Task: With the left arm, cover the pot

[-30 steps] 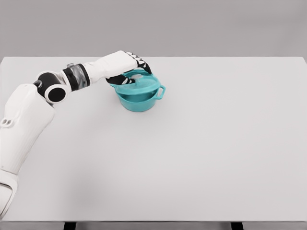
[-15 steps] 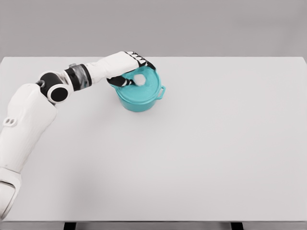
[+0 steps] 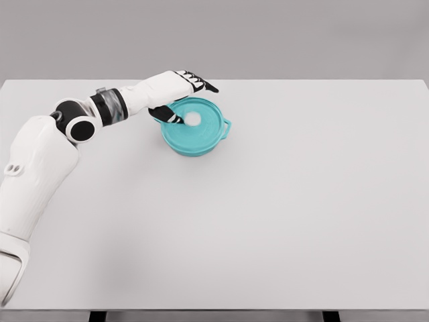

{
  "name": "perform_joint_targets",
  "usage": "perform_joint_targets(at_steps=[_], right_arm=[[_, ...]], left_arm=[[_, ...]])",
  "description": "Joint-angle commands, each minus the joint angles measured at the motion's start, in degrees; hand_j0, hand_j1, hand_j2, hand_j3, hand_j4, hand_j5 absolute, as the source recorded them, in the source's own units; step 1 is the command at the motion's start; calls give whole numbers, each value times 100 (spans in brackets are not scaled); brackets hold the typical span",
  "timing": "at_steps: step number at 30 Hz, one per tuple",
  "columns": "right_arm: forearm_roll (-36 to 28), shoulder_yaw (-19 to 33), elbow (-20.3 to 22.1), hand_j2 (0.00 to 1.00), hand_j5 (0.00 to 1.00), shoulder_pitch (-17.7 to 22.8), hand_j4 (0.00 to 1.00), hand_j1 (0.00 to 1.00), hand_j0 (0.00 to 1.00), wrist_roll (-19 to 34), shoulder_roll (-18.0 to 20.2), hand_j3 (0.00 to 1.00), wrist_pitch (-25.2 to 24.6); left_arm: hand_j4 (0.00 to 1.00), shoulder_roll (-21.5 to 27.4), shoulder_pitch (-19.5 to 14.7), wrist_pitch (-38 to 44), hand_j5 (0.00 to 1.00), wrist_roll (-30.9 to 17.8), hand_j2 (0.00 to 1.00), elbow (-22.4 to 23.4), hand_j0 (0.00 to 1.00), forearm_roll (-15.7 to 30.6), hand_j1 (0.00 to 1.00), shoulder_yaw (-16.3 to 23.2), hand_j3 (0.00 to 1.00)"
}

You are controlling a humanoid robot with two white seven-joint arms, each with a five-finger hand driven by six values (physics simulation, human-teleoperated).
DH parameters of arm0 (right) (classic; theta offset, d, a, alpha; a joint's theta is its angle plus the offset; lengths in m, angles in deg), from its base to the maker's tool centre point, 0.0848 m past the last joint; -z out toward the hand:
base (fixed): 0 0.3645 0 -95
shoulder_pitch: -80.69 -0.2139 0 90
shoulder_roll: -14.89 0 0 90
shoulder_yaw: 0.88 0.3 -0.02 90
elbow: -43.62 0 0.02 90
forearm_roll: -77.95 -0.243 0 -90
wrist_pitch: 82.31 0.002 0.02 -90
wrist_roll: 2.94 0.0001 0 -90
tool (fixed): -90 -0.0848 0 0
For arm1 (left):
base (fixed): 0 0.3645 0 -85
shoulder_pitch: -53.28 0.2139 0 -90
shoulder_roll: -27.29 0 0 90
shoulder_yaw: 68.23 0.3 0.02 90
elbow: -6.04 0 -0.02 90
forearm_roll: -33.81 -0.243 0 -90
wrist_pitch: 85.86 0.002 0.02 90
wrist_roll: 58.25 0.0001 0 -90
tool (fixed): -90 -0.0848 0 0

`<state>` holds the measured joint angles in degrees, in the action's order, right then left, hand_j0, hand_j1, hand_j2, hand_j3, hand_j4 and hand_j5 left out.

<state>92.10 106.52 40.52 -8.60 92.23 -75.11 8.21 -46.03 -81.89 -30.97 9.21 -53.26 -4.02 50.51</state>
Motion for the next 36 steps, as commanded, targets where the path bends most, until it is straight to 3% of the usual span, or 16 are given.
perform_joint_targets(at_steps=[1, 12, 16, 19, 21, 24, 26, 29, 36], right_arm=[[0, 0, -7, 100, 100, 0, 100, 100, 100, 1, 0, 100, 0], [0, 0, 2, 100, 100, 0, 100, 100, 100, 1, 0, 100, 0], [0, 0, 2, 100, 100, 0, 100, 100, 100, 1, 0, 100, 0], [0, 0, 2, 100, 100, 0, 100, 100, 100, 1, 0, 100, 0], [0, 0, -7, 100, 100, -9, 100, 100, 100, 1, 0, 100, 0], [0, 0, 2, 100, 100, 0, 100, 100, 100, 1, 0, 100, 0], [0, 0, 2, 100, 100, 0, 100, 100, 100, 1, 0, 100, 0], [0, 0, 2, 100, 100, 0, 100, 100, 100, 1, 0, 100, 0], [0, 0, 2, 100, 100, 0, 100, 100, 100, 1, 0, 100, 0]], left_arm=[[96, 2, 9, 12, 96, 4, 96, 15, 96, 39, 96, -8, 96], [100, 133, -158, 12, 100, -5, 100, 15, 100, 48, 100, -61, 100], [100, 643, -176, 12, 100, -5, 100, -169, 100, 136, 100, -96, 100], [100, 995, -106, 12, 100, -5, 100, -407, 100, 311, 100, -615, 100], [100, 1346, -79, 12, 100, -5, 100, -547, 100, 628, 100, -632, 100], [100, 1856, 167, 12, 100, -5, 100, -539, 100, 1129, 100, -641, 100], [100, 2120, 430, 12, 100, -5, 100, -530, 100, 1226, 100, -659, 100], [100, 2638, 1046, 12, 100, -67, 100, -530, 100, 1498, 100, -940, 100], [100, 2647, 1107, 12, 100, -76, 100, -477, 100, 1498, 100, -975, 100]])
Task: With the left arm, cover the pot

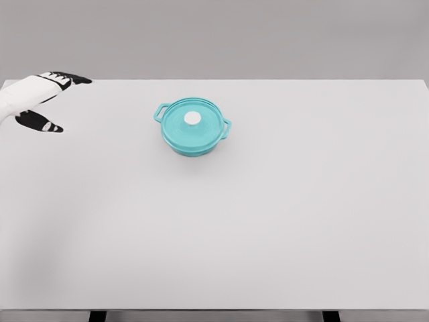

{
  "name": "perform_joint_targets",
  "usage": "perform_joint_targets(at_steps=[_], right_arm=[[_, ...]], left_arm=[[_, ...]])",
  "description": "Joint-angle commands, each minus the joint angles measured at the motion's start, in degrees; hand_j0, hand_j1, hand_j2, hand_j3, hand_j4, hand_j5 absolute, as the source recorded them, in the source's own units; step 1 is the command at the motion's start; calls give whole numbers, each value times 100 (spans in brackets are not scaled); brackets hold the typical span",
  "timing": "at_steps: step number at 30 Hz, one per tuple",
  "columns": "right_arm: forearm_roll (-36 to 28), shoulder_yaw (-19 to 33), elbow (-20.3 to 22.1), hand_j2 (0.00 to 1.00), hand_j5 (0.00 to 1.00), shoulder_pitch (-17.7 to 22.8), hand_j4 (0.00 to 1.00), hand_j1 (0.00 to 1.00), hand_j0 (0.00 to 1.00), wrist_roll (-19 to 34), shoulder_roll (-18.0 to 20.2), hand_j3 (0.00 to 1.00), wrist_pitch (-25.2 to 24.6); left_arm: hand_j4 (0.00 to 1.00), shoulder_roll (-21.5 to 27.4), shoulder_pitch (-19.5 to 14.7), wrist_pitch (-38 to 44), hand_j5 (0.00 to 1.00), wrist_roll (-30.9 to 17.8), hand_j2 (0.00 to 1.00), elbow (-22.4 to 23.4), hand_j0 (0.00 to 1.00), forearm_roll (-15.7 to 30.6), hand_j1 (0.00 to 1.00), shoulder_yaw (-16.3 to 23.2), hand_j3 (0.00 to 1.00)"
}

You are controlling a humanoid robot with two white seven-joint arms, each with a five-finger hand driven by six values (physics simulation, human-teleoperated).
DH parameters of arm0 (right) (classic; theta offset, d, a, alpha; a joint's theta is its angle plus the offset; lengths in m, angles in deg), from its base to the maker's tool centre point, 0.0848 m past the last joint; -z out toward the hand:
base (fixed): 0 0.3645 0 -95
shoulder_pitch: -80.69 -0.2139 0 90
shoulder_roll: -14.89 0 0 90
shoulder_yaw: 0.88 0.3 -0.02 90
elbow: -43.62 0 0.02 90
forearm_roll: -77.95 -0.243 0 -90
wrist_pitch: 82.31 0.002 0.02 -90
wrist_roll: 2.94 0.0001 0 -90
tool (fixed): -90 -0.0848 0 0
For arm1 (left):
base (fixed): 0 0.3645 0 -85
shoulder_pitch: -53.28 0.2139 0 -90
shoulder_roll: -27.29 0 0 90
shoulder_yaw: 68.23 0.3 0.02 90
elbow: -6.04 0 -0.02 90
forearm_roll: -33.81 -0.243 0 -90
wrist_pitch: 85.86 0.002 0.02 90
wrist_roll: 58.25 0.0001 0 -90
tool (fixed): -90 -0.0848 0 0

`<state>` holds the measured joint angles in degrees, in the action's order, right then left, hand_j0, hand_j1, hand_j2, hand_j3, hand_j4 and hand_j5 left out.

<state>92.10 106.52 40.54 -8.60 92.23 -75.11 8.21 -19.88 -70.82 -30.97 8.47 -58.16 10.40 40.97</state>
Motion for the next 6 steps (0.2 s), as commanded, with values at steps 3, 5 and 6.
perform_joint_targets(at_steps=[3, 5, 6], right_arm=[[0, 0, -9, 100, 100, 0, 100, 100, 100, 1, 0, 100, 0], [0, 0, -9, 100, 100, 0, 100, 100, 100, 1, 0, 100, 0], [0, 0, -9, 100, 100, 0, 100, 100, 100, 1, 0, 100, 0]], left_arm=[[100, 24, 35, 11, 100, -1, 100, 13, 100, 47, 100, -21, 100], [100, 15, 44, 11, 100, -1, 100, 13, 100, 38, 100, -21, 100], [100, 6, 44, 11, 100, -1, 100, 21, 100, 30, 100, -21, 100]])
